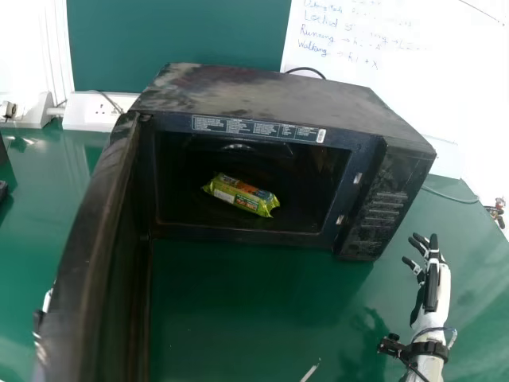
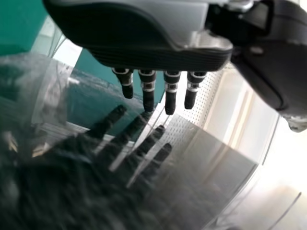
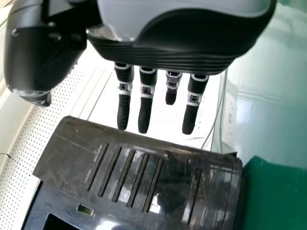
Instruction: Put biscuit inside oven
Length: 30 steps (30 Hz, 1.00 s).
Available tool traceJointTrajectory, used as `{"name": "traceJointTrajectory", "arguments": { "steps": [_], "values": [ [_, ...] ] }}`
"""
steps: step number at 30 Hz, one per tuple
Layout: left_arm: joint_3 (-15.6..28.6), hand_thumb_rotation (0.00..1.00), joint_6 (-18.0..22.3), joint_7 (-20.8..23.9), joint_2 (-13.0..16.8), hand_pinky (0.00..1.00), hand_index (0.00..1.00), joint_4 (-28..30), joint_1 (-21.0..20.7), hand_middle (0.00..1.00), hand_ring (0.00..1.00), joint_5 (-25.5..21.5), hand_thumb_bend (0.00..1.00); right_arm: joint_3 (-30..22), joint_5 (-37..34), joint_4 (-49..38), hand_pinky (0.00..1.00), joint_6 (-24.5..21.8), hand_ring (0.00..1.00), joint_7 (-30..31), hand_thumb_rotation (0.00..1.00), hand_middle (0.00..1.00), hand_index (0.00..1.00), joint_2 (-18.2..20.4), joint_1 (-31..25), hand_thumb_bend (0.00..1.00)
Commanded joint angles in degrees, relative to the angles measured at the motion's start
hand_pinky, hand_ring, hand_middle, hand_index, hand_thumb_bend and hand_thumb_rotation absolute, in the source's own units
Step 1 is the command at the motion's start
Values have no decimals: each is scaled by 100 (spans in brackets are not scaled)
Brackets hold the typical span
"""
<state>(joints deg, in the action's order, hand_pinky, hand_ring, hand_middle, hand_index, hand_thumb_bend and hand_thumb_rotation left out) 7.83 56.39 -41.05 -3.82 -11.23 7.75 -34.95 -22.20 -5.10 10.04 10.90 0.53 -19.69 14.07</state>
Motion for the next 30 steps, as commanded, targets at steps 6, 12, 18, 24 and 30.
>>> {"name": "traceJointTrajectory", "arguments": {
  "steps": [6, 12, 18, 24, 30],
  "values": [
    [-29, 80, 798, 753, -288, 92, 100, -516, -180, 98, 96, 1052, 91, -13, -101, 36, 73, 37, 77, -3, 4, 76, 73, 30, -49, 82],
    [-234, 80, 836, 1017, -118, 94, 100, -642, -174, 99, 98, 1150, 89, -11, -90, 21, 75, 48, 78, -30, 5, 77, 74, 36, -72, 81],
    [-321, 83, 873, 1209, -22, 96, 100, -675, -219, 99, 97, 1306, 88, -16, -135, -8, 73, 30, 77, -37, 3, 76, 74, 65, -69, 81],
    [-249, 83, 1104, 1480, -7, 97, 100, -860, -387, 99, 98, 1724, 88, 15, -64, 10, 72, 57, 77, -85, 5, 76, 74, 45, -75, 81],
    [5, 82, 1429, 2016, -37, 95, 100, -1112, -616, 98, 96, 2588, 88, 7, -95, 16, 75, 43, 78, -91, 5, 76, 74, 65, -77, 81]
  ]
}}
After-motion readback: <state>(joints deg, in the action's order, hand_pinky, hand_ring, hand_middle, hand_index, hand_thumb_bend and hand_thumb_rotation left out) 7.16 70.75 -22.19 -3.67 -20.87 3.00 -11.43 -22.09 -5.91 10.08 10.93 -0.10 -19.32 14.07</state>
